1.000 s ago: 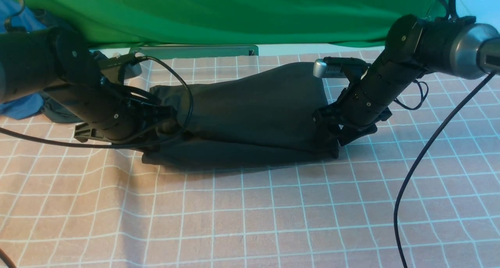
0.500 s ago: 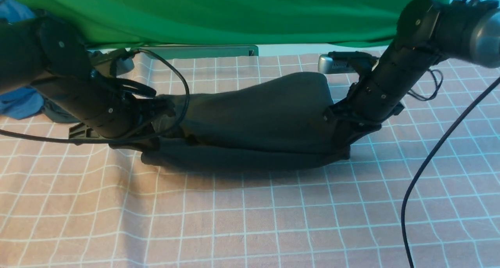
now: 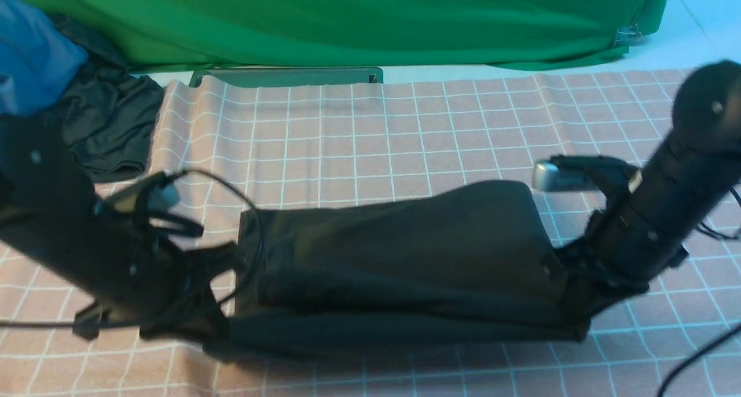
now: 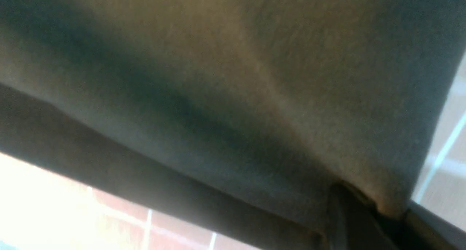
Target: Fold a long-sleeved shirt over a pink coffee tablecloth.
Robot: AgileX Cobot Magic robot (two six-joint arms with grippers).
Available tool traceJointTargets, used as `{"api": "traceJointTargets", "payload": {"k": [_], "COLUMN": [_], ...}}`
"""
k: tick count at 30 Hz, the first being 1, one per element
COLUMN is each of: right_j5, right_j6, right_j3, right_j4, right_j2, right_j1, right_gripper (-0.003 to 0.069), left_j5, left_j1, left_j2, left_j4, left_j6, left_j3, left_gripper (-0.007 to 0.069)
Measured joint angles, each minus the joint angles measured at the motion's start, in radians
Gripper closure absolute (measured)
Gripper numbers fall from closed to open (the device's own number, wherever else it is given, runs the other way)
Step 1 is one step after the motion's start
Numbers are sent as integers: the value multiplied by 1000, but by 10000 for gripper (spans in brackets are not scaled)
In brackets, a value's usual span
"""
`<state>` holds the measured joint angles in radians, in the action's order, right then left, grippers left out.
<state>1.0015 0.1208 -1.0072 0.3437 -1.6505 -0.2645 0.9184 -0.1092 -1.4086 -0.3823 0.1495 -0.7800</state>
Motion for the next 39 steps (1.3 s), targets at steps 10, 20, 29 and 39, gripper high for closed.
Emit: {"api": "traceJointTargets", "payload": {"k": [10, 20, 29, 39], "right_j5": [-35, 39, 42, -282], "right_j6": [-13, -38, -47, -50], "right_j3": [86, -40, -143, -62], "right_j4": [-17, -110, -240, -306], "right_j2": [46, 96, 369, 881], "right_j1": [-71, -121, -121, -121], "right_gripper": [419, 361, 622, 624], "left_j5": [-8, 12, 20, -41], "left_j1": [0, 0, -200, -327], "left_j2": [7, 30, 40, 281], "left_j4": [24, 43, 6, -11], "left_j6": [-6, -33, -64, -48], "left_j3": [45, -75, -130, -90], "left_gripper": [465, 267, 614, 614]}}
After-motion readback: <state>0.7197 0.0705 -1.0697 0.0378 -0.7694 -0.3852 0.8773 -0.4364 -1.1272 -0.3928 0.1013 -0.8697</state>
